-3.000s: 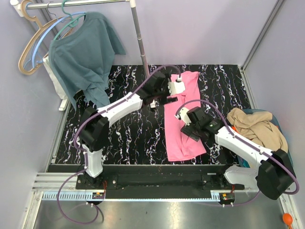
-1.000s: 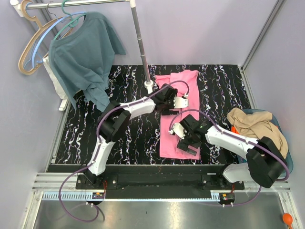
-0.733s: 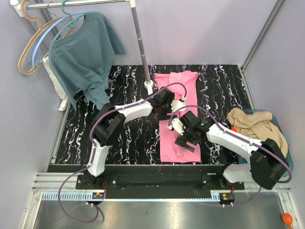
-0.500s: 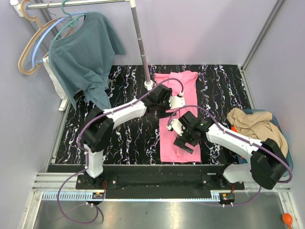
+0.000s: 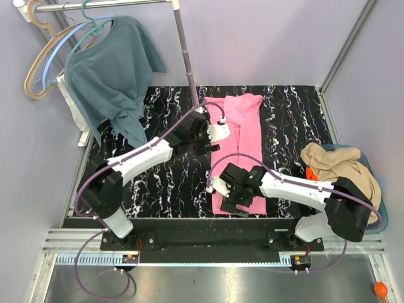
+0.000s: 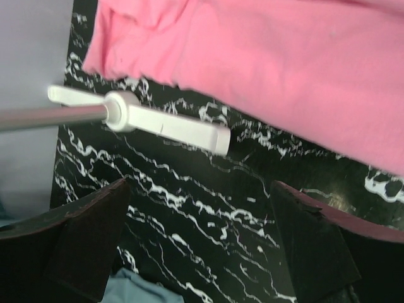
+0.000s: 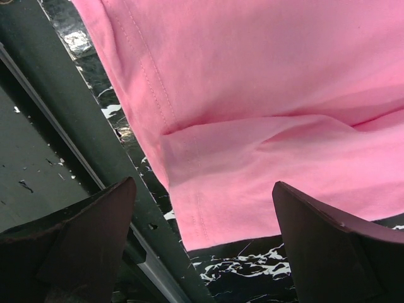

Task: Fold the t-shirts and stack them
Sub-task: Fold the tshirt

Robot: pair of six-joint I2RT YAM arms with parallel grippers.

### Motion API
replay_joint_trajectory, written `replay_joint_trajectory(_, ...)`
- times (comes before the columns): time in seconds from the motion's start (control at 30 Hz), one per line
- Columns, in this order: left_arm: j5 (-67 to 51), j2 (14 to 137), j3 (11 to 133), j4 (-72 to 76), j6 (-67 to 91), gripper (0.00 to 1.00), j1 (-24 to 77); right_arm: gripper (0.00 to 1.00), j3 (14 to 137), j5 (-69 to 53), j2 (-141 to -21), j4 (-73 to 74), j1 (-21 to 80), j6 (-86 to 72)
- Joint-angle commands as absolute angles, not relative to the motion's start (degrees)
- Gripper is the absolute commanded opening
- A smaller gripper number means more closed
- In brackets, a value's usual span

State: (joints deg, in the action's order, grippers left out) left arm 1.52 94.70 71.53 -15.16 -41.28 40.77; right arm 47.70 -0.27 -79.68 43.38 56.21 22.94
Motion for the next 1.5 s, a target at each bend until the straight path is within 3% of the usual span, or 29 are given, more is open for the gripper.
replay_joint_trajectory(0.0,3.69,90.27,67.95,-12.48,-41.13,0.99,39.46,1.0,49.14,-0.27,-80.42,42.28,57.04,23.37)
replay_joint_trajectory(0.53,3.34,86.31,60.21,-11.08,-42.01,0.99,37.71,0.97,46.67,2.02,-87.54,36.92,57.04,26.37)
replay_joint_trajectory(0.63,3.52,85.78,58.89,-10.64,-42.1,0.99,37.71,0.9,46.23,1.58,-89.47,36.39,57.13,26.8)
replay_joint_trajectory(0.77,4.13,84.82,57.31,-10.2,-42.71,0.99,37.53,0.7,46.41,0.53,-90.79,36.47,57.04,26.81)
replay_joint_trajectory(0.87,4.22,83.94,56.08,-10.02,-42.98,0.99,37.18,0.6,46.58,0.17,-91.66,36.56,57.04,26.28)
replay_joint_trajectory(1.1,4.31,82.62,54.23,-9.32,-42.8,0.99,35.86,0.23,47.28,-3.25,-93.34,37.53,57.22,26.19)
replay_joint_trajectory(1.13,4.31,82.53,54.05,-9.23,-42.72,0.99,35.69,0.13,47.37,-3.6,-93.51,37.79,57.39,26.37)
replay_joint_trajectory(1.2,4.31,82.09,53.97,-9.4,-42.54,0.99,35.42,0.02,47.81,-3.78,-93.25,38.14,57.57,26.19)
replay_joint_trajectory(1.47,4.75,81.47,55.11,-10.28,-43.24,0.99,33.75,0.0,51.24,-7.29,-90.27,43.23,62.04,24.53)
